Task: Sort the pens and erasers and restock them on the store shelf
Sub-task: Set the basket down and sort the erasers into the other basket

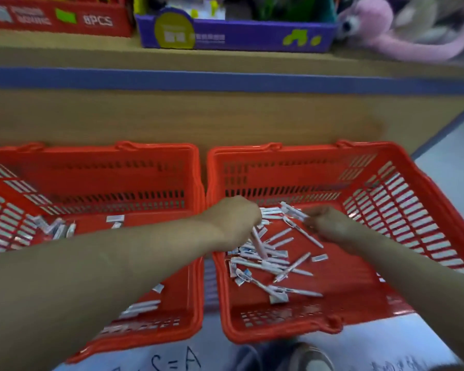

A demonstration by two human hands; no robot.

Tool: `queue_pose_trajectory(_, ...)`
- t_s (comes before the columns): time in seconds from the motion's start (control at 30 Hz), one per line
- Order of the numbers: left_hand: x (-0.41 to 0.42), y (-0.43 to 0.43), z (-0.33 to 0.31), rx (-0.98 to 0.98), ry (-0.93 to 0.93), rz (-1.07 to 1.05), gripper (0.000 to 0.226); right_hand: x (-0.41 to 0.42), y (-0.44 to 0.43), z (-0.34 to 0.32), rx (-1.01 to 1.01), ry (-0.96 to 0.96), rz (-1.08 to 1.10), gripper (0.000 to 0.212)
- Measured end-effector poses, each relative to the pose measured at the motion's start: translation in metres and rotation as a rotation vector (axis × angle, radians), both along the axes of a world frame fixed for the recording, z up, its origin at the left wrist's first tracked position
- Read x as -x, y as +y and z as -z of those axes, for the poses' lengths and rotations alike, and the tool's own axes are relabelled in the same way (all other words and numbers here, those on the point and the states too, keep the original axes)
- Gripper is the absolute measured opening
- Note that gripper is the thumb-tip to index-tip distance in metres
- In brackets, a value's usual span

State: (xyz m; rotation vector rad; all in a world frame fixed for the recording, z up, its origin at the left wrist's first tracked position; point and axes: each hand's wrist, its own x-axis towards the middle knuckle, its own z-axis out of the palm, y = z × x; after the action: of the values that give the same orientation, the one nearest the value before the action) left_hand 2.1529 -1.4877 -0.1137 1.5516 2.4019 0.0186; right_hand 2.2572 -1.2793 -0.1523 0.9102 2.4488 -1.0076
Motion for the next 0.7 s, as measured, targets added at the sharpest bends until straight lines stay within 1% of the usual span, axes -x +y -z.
queue_pose_trajectory(0.03, -0.002, 0.001, -0.002, -0.058, -0.023, -0.027, 0.018, 0.002, 0.001, 0.004, -0.03, 0.033, -0.014, 0.021)
queue_pose_trajectory(0.07, -0.001, 0.002, -0.006, -0.114, -0.037, -0.045, 0.022, 0.005, 0.0, 0.004, -0.095, 0.087, -0.048, 0.026)
queue_pose_trajectory(0.13, 0.007, -0.006, -0.022, -0.239, -0.089, -0.079, 0.03, 0.011, -0.003, -0.004, -0.199, 0.261, -0.074, 0.031)
queue_pose_trajectory(0.2, 0.026, -0.024, -0.047, -0.372, -0.094, -0.128, 0.028, 0.023, -0.013, -0.028, -0.145, 0.459, -0.073, 0.027)
queue_pose_trajectory(0.23, 0.035, -0.037, -0.059, -0.408, -0.085, -0.161, 0.027, 0.033, -0.02, -0.044, -0.096, 0.538, -0.086, 0.025)
queue_pose_trajectory(0.27, 0.043, -0.053, -0.067, -0.424, -0.099, -0.223, 0.027, 0.043, -0.03, -0.062, -0.058, 0.597, -0.132, 0.023)
queue_pose_trajectory(0.33, 0.058, -0.092, -0.074, -0.391, -0.156, -0.372, 0.031, 0.063, -0.058, -0.096, 0.007, 0.666, -0.287, 0.021)
queue_pose_trajectory(0.37, 0.064, -0.114, -0.073, -0.349, -0.16, -0.439, 0.032, 0.073, -0.076, -0.112, 0.037, 0.656, -0.379, 0.022)
queue_pose_trajectory(0.43, 0.07, -0.159, -0.059, -0.237, -0.131, -0.543, 0.03, 0.093, -0.112, -0.128, 0.078, 0.565, -0.601, 0.02)
queue_pose_trajectory(0.5, 0.073, -0.203, -0.033, -0.106, -0.11, -0.594, 0.027, 0.111, -0.152, -0.126, 0.008, 0.459, -0.833, 0.019)
queue_pose_trajectory(0.57, 0.072, -0.242, -0.001, 0.057, -0.104, -0.579, 0.027, 0.123, -0.19, -0.111, -0.053, 0.376, -0.997, 0.021)
queue_pose_trajectory(0.7, 0.062, -0.297, 0.051, 0.378, -0.132, -0.455, 0.029, 0.133, -0.25, -0.051, -0.187, 0.201, -1.21, 0.03)
